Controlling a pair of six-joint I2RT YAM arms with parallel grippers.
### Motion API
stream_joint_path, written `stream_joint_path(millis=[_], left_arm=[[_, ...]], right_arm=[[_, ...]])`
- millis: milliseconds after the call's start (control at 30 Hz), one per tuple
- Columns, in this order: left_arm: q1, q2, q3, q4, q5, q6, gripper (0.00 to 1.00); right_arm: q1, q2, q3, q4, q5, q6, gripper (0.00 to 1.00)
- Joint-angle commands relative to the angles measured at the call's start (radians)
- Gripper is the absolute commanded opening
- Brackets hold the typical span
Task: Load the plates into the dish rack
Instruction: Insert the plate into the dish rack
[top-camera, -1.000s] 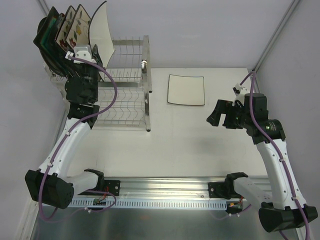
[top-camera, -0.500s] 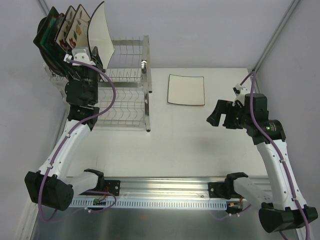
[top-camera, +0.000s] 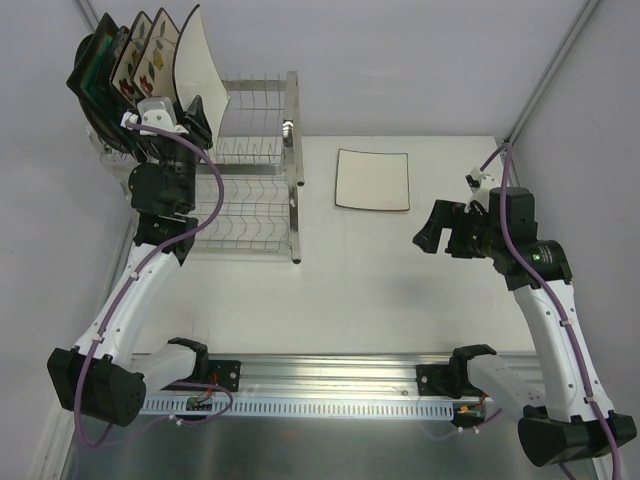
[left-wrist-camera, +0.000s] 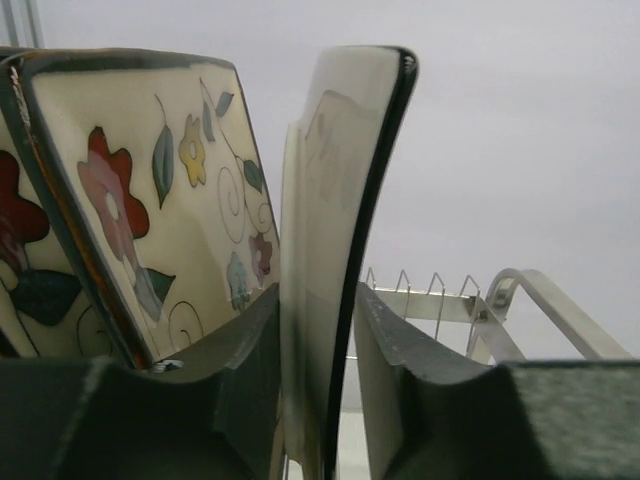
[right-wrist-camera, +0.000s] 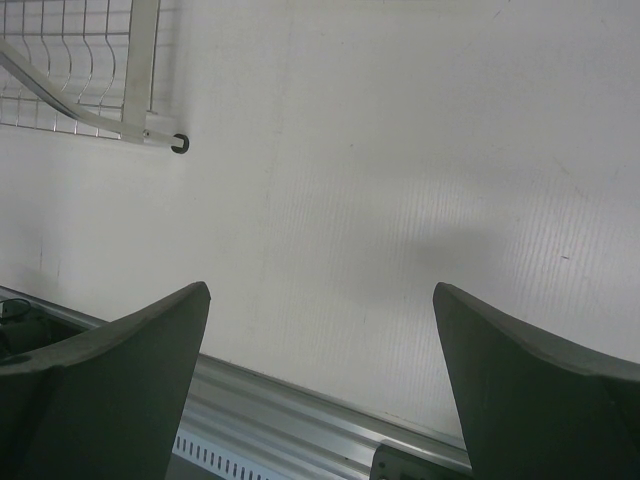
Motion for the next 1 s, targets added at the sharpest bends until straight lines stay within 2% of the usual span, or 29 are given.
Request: stream_joint_path(millis=[0, 533, 667, 967], left_arm=[[0.013, -0.029, -0.016, 0.033, -0.04, -0.004, 0.37], [0.013, -0.083, -0.046, -0.001, -0.061, 0.007, 0.61], [0.013, -0.101, -0.052, -0.016, -0.061, 0.008, 0.71], [0.013, -0.144, -0.071, -0.056, -0.066, 0.003, 0.8]], right_arm=[[0.009, -0.021, 0.01, 0.009, -0.014, -0.008, 1.0], [0.012, -0.027, 0.004, 0.012, -0.016, -0.008, 1.0], [0.011, -0.029, 0.005, 0.012, -0.016, -0.008, 1.0], [0.014, -0.036, 0.004, 0.013, -0.022, -0.004, 0.99]])
